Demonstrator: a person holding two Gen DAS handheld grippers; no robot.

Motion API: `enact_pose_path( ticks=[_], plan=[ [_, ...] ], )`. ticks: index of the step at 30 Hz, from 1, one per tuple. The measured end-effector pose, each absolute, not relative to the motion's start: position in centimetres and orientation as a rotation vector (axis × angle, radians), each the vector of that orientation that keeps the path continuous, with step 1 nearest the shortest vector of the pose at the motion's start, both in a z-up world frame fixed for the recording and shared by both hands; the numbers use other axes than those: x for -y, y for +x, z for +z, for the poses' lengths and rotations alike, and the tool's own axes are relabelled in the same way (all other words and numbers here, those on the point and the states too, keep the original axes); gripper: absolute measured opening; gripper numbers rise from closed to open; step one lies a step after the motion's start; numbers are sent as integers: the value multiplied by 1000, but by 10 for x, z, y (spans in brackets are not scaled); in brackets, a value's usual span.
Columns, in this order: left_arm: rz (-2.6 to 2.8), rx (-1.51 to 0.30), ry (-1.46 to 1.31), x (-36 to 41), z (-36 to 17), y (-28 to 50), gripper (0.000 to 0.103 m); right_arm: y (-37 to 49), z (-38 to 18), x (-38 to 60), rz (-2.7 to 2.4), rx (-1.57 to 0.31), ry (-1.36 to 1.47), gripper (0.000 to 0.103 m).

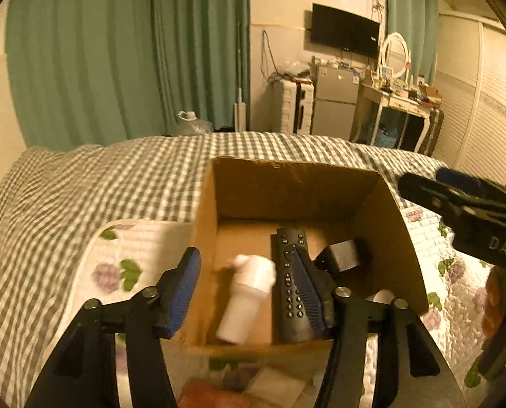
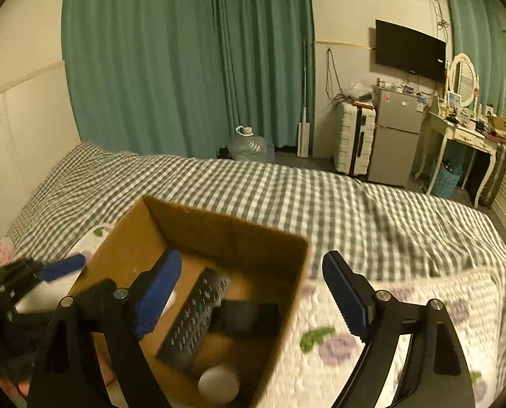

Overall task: Organize rigid objects
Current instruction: 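Lower the remote and power bank into the box and open both tools, then grasp the pink rose-printed case with the left tool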

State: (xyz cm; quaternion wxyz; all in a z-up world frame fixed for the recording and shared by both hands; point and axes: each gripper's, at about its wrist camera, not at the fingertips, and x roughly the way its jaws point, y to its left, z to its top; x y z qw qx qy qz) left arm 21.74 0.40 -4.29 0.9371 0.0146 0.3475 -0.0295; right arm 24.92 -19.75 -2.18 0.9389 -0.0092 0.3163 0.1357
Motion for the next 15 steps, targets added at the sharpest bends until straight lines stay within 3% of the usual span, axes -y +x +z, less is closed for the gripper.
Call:
enact_pose_path(
  ticks=[6,15],
  plan=[
    [-38,-725,14,-22,-51,167,62,188,-34,220,243,-666,8,88],
    [-12,-876,16,-30,-114,131,62,136,-85,226,207,-785,8,88]
  ],
)
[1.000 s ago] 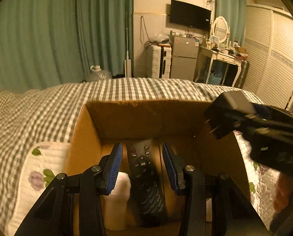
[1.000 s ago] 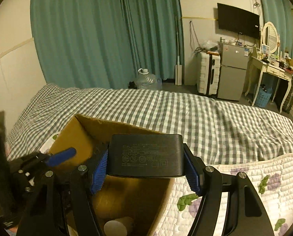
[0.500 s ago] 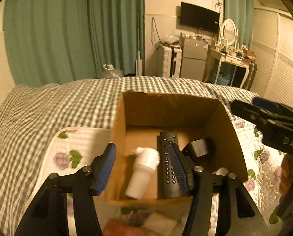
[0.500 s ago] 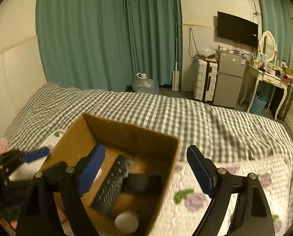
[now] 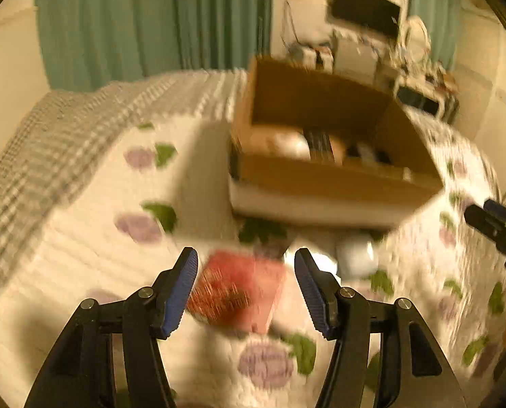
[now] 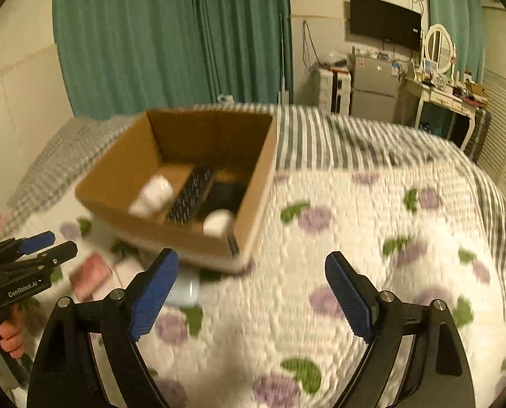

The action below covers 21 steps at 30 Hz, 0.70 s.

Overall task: Organize rigid objects
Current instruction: 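Grasp the pink rose-printed case with the left tool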

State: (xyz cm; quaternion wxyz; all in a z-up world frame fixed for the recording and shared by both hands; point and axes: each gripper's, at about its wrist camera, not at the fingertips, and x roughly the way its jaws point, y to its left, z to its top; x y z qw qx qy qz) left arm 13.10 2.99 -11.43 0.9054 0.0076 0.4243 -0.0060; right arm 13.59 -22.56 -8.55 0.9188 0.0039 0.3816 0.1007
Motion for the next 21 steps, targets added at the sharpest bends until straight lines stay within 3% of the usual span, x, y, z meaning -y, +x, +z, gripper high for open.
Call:
enact_pose_path(
  ticks=[6,14,18,21],
  plan=[
    [-6,-952,60,-28,-147,139,62,132,-107,210,235,-834,-22,88],
    [1,-924,78,-31,-163,160,63,138,-123,199,273,-886,-43,88],
    [13,-955,18,-41,-171,179,73,137,-123,201,281,-887,-28,88],
    [24,-977,-22,-48,-175,184,75,136,-123,201,276,-885,-28,88]
  ],
)
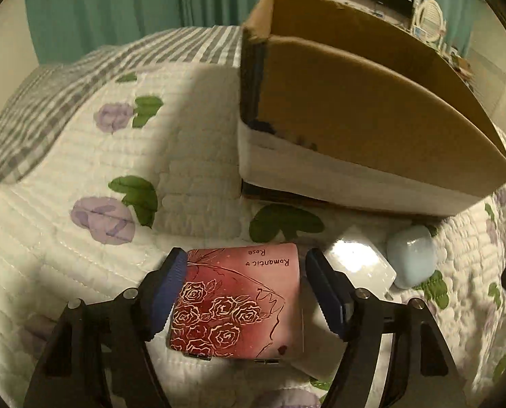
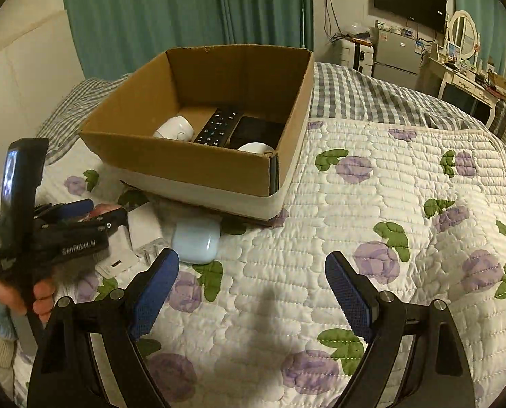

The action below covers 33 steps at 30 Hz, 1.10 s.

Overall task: Organize rigid objects
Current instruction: 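Grasp the pink rose-printed case with the left tool, then grasp the light blue earbud case with the right tool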

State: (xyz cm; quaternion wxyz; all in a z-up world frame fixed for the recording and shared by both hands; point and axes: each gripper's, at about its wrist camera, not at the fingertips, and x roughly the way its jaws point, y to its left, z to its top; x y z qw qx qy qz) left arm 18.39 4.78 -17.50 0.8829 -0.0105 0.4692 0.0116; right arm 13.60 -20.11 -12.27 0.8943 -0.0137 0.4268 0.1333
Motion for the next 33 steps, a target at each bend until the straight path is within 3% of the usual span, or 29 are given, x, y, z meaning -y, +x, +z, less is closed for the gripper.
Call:
enact_pose_path(
  ticks=[8,9,10,13,17,24,27,29,30,31,33],
  plan=[
    [0,-1027,27,-39,-165,166,71,131,-122,198,244,-870,-64,88],
    [-3,-1020,20,-40,-163,163,66,130,-123,196,242,-869,-71,88],
    [-21,-1015,3,-42,-159,159,52,130,-123,195,241,-869,-79,88],
    [-48,-1005,8,-34,-152,148,44,133,-127,186,253,-879,-98,88],
    [-38,-1011,17,-26,-150,142,44,143,-136,167,282,-895,-127,88],
    [4,-1022,44,-32,-153,146,56,178,-178,125,272,-976,-201,87],
    [24,-1005,92,-28,-160,149,63,187,-189,118,256,-981,-213,82],
    [34,-1004,81,-32,-162,153,67,187,-190,116,263,-961,-223,72],
    [37,-1006,70,-34,-163,154,68,186,-188,117,266,-955,-222,58],
    [38,-1006,63,-34,-163,153,68,186,-187,119,257,-951,-225,53],
    [38,-1013,63,-35,-161,150,68,183,-182,129,269,-952,-182,53]
  ],
)
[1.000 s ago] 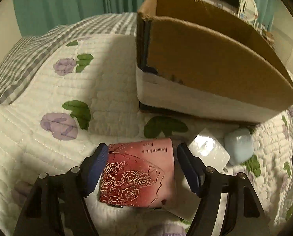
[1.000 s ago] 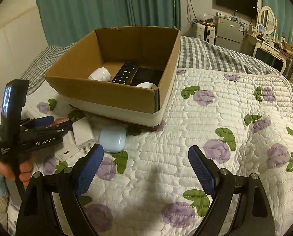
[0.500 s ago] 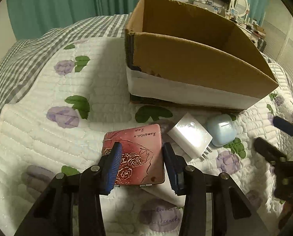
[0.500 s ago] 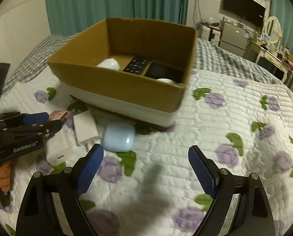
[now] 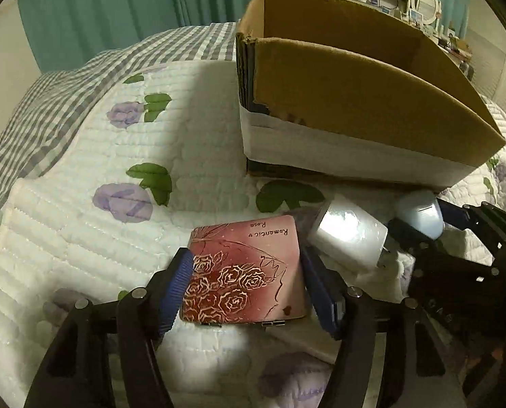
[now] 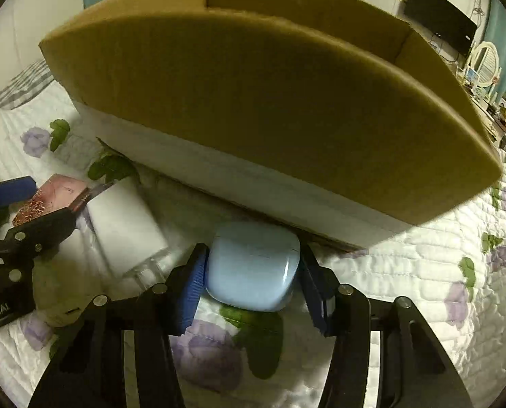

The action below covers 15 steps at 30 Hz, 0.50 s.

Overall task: Organize rigid objects
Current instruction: 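Grasp the light blue earbud case with the right tool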

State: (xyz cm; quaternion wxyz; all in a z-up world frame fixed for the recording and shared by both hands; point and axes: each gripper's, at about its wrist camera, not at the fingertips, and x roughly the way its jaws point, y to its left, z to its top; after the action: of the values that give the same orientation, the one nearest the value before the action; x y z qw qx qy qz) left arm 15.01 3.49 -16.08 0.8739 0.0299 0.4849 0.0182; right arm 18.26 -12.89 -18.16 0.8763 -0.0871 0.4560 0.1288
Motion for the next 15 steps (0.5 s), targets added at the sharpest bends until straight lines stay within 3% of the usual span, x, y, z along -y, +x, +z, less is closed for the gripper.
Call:
enact_pose_path(
  ticks=[15],
  plan=[
    [157,-1025,276,-5,-170,175,68,160,-162,140,337,-953,-121,52]
  ],
)
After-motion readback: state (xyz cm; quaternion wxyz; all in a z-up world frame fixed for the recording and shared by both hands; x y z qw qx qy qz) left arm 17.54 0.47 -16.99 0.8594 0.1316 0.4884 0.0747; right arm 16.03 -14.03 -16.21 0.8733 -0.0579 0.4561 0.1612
